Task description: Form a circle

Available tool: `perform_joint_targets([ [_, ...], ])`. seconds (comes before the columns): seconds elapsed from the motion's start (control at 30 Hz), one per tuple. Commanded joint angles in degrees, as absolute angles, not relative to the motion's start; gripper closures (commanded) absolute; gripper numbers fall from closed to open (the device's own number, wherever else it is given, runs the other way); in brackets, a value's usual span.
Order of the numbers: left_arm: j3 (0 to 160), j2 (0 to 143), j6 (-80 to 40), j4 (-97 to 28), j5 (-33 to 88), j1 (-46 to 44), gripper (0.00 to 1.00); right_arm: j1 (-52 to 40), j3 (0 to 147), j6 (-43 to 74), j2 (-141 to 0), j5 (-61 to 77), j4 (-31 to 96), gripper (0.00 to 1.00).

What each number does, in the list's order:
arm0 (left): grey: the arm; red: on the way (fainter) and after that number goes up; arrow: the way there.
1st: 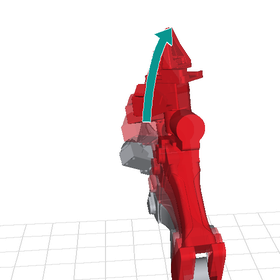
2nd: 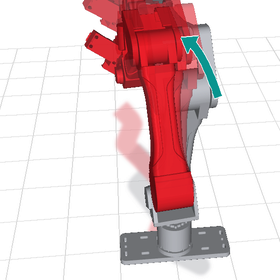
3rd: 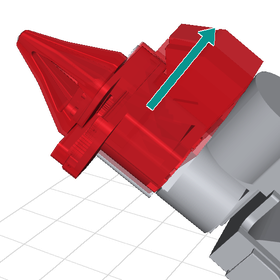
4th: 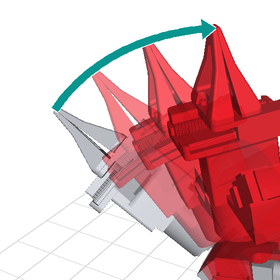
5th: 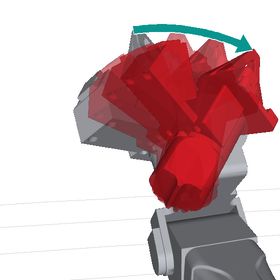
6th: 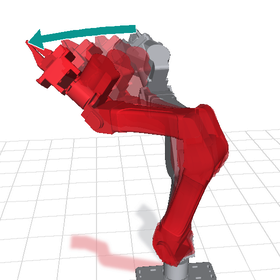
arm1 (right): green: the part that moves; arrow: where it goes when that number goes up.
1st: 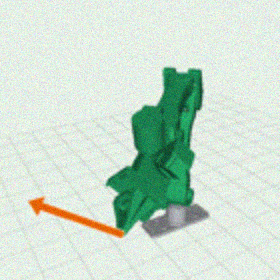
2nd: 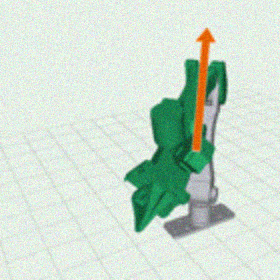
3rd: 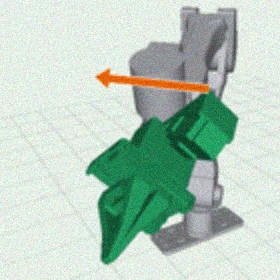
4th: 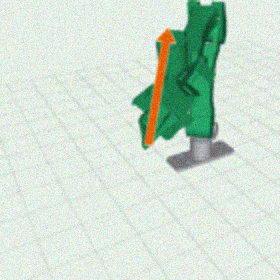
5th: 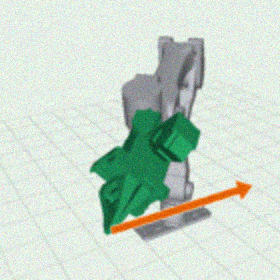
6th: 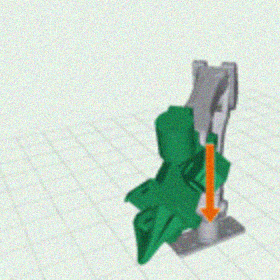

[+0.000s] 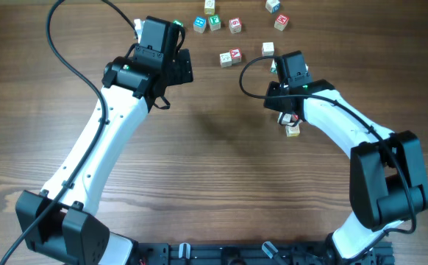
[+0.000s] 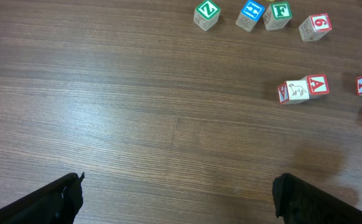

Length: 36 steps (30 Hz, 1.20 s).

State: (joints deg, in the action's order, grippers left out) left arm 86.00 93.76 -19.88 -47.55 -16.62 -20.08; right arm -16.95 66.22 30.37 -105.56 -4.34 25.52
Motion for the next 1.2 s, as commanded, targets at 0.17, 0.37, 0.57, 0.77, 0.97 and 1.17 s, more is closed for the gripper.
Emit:
perform_joint_targets([
  [0.17, 85.82, 93.86, -20.4, -47.42, -16.75, -19.86, 0.0, -17.04, 67.2, 34.22, -103.83, -18.31, 28.01, 0.96],
  [0.37, 85.82, 93.86, -20.4, -47.42, -16.73, -19.86, 0.0, -16.1, 67.2, 38.68, -103.18, -19.27, 36.64, 0.96],
  [0.57, 85.82, 93.86, -20.4, -47.42, -16.75, -19.86, 0.0, -16.1, 67.2, 37.47, -98.24, -20.53, 36.64, 0.96],
  [0.77, 85.82, 93.86, -20.4, -47.42, -16.75, -19.86, 0.0, -16.12, 67.18, 31.11, -88.73, -10.59, 39.48, 0.96],
  [0.97, 85.82, 93.86, -20.4, -47.42, -16.73, -19.86, 0.0, -16.21, 63.29, 22.44, -89.84, 1.43, 43.51, 0.96],
  [1.17, 85.82, 93.86, -20.4, -47.42, -16.73, -19.86, 0.0, -16.29, 58.33, 15.99, -91.83, 9.21, 40.75, 0.96],
])
